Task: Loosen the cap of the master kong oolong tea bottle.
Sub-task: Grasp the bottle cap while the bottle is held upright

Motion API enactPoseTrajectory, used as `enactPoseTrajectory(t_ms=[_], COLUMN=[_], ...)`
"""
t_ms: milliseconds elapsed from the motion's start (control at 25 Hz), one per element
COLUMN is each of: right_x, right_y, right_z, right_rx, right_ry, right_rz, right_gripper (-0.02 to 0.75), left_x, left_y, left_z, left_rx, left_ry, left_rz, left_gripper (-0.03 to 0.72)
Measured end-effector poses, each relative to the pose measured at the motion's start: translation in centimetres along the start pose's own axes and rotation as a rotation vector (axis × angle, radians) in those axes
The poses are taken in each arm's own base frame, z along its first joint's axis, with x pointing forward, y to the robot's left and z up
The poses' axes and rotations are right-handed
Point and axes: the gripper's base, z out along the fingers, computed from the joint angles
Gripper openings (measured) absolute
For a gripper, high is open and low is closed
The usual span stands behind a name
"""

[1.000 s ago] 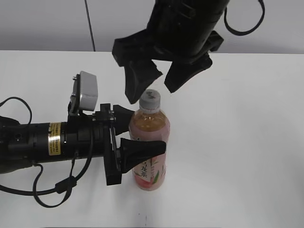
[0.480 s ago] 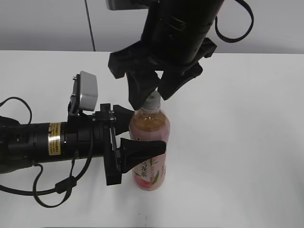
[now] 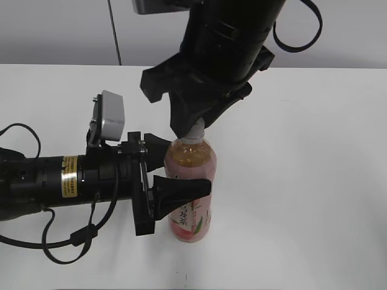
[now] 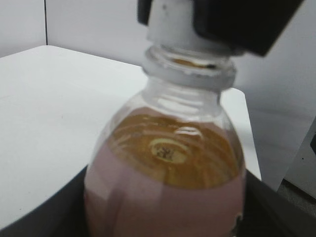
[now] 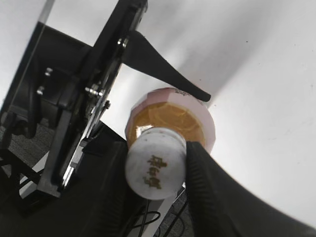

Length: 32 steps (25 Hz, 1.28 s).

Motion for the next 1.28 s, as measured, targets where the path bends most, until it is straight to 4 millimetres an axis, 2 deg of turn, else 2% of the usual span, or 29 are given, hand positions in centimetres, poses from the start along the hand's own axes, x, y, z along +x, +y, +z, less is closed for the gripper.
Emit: enactPoseTrajectory(t_ms=[280, 560, 720, 1280], right_x=[0.00, 0.00, 0.00, 0.01], right_y=[0.00, 0.00, 0.04, 0.17], right_z=[0.00, 0.00, 0.00, 0.00], right_rx=[0.000, 0.000, -0.004, -0.016], right_ry=[0.000, 0.000, -0.001, -0.013], right_rz=[-0.072, -0.290, -0.507, -1.471], right_gripper=[0.281, 0.276, 0.276, 0.276], left_x=[0.00, 0.00, 0.00, 0.02], left_y=[0.00, 0.00, -0.01, -0.05], left_z=[0.00, 0.00, 0.00, 0.00], left_rx=[0.000, 0.000, 0.001, 0.006], left_ry=[0.000, 0.000, 0.000, 0.002], left_rz=[0.000, 0.000, 0.000, 0.003], left_gripper=[0.464, 0.464, 0.464, 0.464])
